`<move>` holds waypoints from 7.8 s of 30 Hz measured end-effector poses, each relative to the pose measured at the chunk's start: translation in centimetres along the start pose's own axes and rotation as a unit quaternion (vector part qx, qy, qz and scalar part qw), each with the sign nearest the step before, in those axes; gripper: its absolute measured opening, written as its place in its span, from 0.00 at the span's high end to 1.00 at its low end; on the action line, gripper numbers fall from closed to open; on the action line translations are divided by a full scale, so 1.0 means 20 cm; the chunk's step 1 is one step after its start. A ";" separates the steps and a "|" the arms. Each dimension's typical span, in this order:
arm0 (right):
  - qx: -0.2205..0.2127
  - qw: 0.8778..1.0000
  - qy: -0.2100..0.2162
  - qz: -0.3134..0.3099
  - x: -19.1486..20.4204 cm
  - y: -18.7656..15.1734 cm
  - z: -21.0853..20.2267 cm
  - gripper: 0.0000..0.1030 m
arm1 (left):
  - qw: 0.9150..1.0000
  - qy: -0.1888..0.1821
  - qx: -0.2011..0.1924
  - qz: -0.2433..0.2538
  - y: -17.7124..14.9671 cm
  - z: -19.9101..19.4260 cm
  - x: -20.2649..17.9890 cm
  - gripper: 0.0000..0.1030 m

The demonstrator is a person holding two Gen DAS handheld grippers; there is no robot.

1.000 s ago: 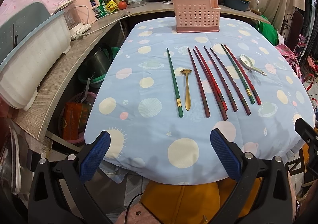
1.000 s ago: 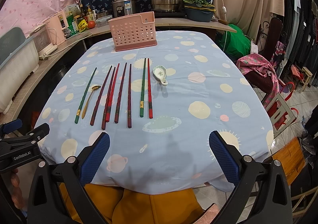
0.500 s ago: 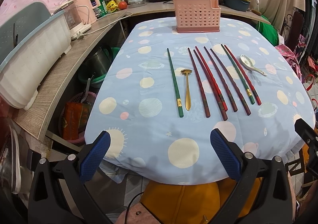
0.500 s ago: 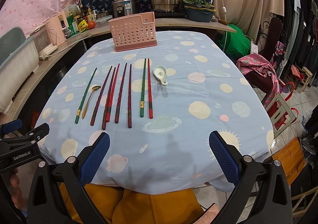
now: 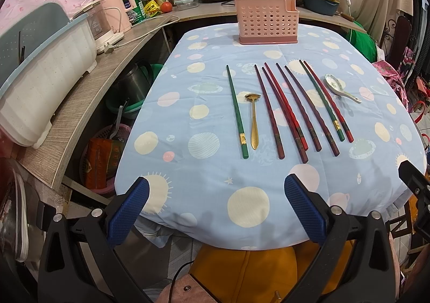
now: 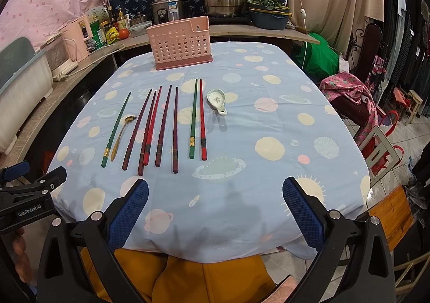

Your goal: Organize utensils

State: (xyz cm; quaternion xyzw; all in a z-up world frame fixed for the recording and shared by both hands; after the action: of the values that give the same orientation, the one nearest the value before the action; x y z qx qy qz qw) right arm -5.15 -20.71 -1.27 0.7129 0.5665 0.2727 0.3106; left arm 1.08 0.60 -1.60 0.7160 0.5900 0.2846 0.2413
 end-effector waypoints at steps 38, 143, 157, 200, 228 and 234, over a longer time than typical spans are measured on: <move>0.000 1.000 0.001 0.002 0.00 0.01 0.01 0.07 | 1.000 0.001 -0.003 0.002 0.01 -0.02 0.01 0.07; -0.037 0.996 0.041 0.073 -0.24 0.56 0.56 0.94 | 0.993 -0.059 -0.032 -0.094 0.52 0.38 0.22 0.93; -0.063 0.990 0.089 0.087 -0.21 0.90 0.64 0.94 | 0.981 -0.068 -0.133 -0.124 1.16 0.29 0.35 0.93; -0.074 0.987 0.120 0.080 -0.03 1.73 1.56 0.94 | 0.942 -0.098 -0.297 -0.125 2.34 0.43 0.09 0.93; -0.070 0.986 0.122 0.090 -0.12 1.46 1.18 0.66 | 0.971 -0.060 -0.201 -0.111 1.84 0.60 0.16 0.46; -0.053 0.988 0.122 0.080 -0.13 1.20 0.97 0.61 | 0.981 -0.056 -0.163 -0.093 1.52 0.56 0.17 0.43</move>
State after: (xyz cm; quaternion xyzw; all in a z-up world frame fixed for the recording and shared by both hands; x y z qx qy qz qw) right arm 24.00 -29.71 3.90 0.6998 0.5258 0.4114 0.2541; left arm 30.87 -1.82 11.43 0.6244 0.5851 0.3123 0.4127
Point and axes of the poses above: each gripper's, at about its wrist camera, not at the fingertips, and z roughly the way its jaws point, x to its left, y to its top, the point moved 2 cm from there along z, roughly the way its jaws point, and after that the axes turned 6 degrees about -x, right-handed, at the moved point
